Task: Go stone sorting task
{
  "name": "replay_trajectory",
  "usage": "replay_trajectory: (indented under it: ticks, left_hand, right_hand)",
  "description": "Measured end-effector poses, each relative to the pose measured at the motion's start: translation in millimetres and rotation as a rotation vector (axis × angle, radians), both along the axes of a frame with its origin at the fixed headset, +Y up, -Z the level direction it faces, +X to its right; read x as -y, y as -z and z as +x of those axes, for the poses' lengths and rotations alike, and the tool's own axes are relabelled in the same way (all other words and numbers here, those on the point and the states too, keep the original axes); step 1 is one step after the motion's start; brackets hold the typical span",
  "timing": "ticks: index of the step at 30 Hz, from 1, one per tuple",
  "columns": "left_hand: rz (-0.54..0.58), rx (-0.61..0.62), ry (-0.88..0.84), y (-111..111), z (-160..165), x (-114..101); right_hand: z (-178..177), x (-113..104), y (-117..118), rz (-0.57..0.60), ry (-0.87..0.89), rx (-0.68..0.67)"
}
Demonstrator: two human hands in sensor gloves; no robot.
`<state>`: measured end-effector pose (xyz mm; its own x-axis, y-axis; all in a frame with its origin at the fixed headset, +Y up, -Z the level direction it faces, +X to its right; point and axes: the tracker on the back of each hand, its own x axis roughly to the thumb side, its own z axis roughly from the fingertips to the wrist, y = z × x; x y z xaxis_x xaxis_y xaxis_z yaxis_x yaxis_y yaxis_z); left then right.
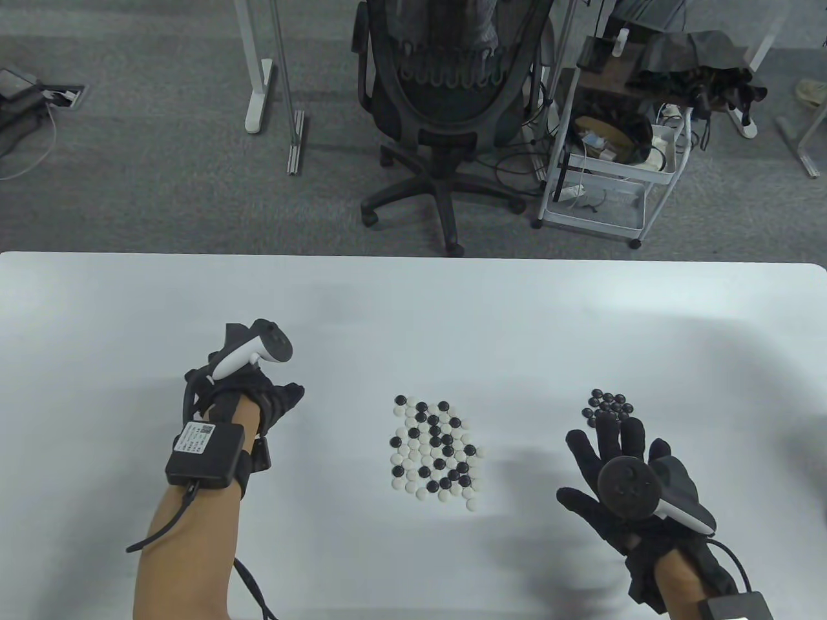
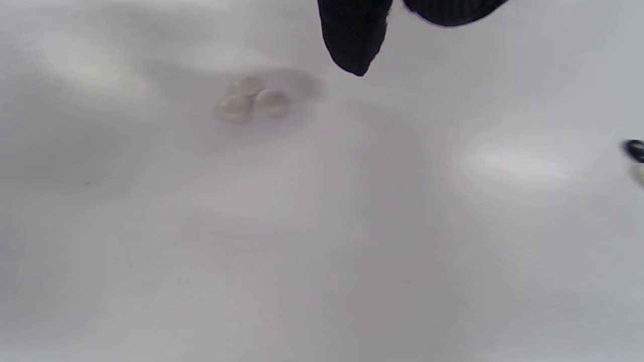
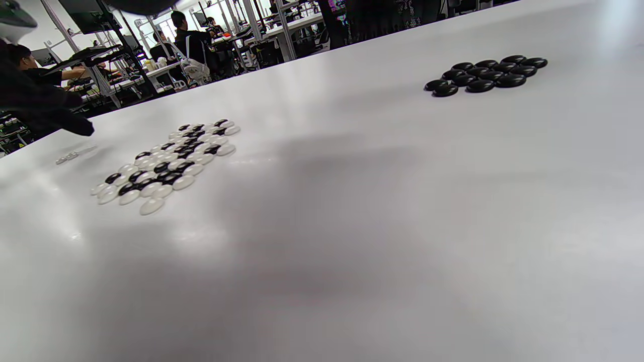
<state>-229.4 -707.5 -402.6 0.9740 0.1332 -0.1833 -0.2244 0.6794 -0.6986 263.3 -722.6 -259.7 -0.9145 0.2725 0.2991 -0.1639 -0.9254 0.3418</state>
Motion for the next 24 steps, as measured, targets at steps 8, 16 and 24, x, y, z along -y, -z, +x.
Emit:
replay_trajectory:
  ticks: [8,16,24]
  left_hand:
    - [0.015,0.375,-0.116,7.0,109.1,-4.1]
    - [-0.046,0.428,-0.068,20.4,162.1,31.0]
    - [-0.047,0.300,-0.074,45.0,160.0,45.3]
  right_hand:
    - [0.2,-0.1,-0.2,-0.002,0.002,0.002]
    - [2.8,-2.4,-1.3,0.004,0.016,0.007]
    - [2.8,-2.4,-1.8,-0.005,0.012,0.007]
